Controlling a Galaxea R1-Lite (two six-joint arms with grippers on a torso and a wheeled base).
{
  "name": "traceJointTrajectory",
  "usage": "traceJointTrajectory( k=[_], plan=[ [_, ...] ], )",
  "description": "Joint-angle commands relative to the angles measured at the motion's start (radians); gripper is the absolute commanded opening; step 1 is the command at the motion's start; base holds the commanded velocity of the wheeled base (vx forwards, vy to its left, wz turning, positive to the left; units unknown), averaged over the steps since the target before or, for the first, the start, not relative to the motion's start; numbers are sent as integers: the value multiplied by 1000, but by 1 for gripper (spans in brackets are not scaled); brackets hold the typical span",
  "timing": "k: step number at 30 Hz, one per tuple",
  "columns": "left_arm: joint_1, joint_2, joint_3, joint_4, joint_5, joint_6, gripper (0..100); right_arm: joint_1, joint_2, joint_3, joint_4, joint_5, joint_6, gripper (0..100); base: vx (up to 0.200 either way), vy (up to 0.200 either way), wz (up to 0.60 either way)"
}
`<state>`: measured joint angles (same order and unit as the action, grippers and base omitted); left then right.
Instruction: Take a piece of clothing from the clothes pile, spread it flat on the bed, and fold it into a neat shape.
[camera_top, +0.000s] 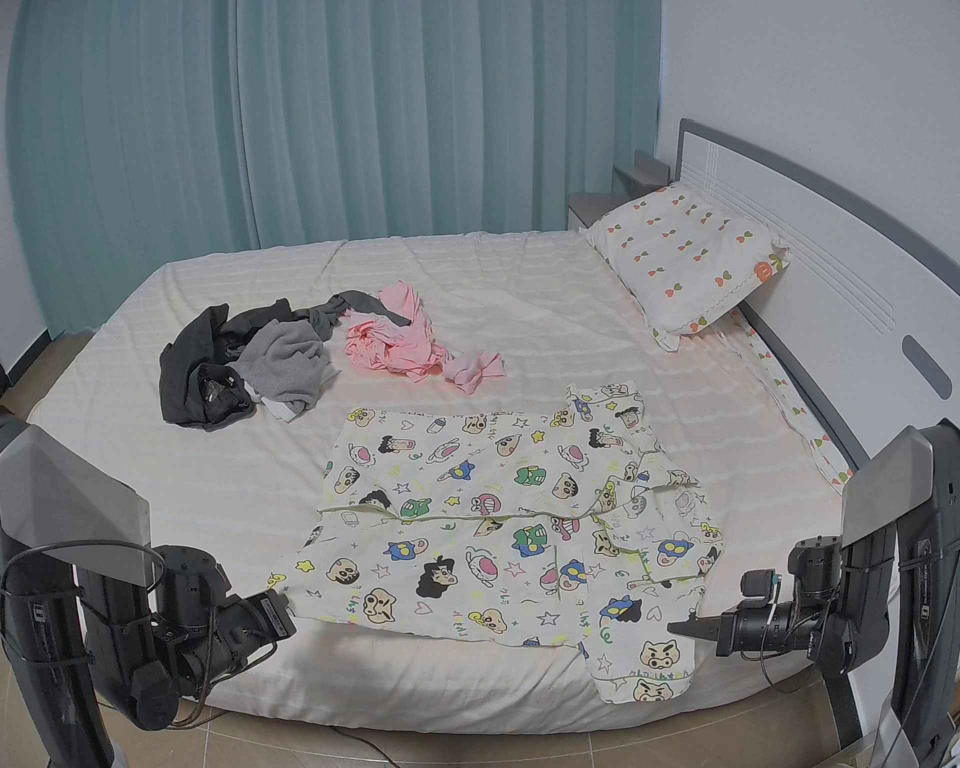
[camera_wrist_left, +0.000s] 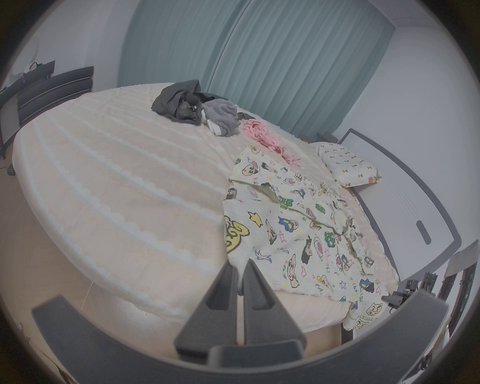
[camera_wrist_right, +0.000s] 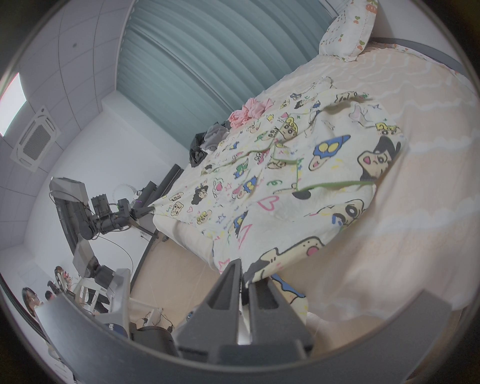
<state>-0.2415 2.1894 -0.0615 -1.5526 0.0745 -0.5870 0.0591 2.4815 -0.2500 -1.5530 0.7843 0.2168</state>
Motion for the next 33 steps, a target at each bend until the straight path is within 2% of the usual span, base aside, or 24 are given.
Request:
traceJointTrajectory(
  k=[1, 6, 13, 16, 24, 29, 30, 33],
  plan=[
    [2, -46, -9, -18, 4, 0, 0, -1, -35, -5, -10, 3, 3, 0, 0, 0, 0],
    [1, -54, -35, -18, 36, 3, 0, 34, -26, -17, -9, 1, 6, 0, 0, 0, 0],
    [-1, -48, -27, -18, 38, 1, 0, 74, 28, -26, -6, -46, 4, 0, 0, 0, 0],
    [-1, -48, -26, -18, 39, 1, 0, 76, 54, -31, -9, -71, 3, 0, 0, 0, 0],
    [-1, -48, -24, -18, 41, 3, 0, 76, 60, -40, -7, -74, 4, 0, 0, 0, 0],
    [-2, -45, -24, -18, 41, 3, 0, 77, 68, -38, -9, -112, 3, 0, 0, 0, 0],
    [-2, -46, -24, -18, 41, 3, 0, 77, 68, -38, -9, -112, 1, 100, 0, 0, 0],
    [-2, -46, -24, -18, 42, 3, 0, 80, 68, -43, -9, -112, 1, 100, 0, 0, 0]
  ],
)
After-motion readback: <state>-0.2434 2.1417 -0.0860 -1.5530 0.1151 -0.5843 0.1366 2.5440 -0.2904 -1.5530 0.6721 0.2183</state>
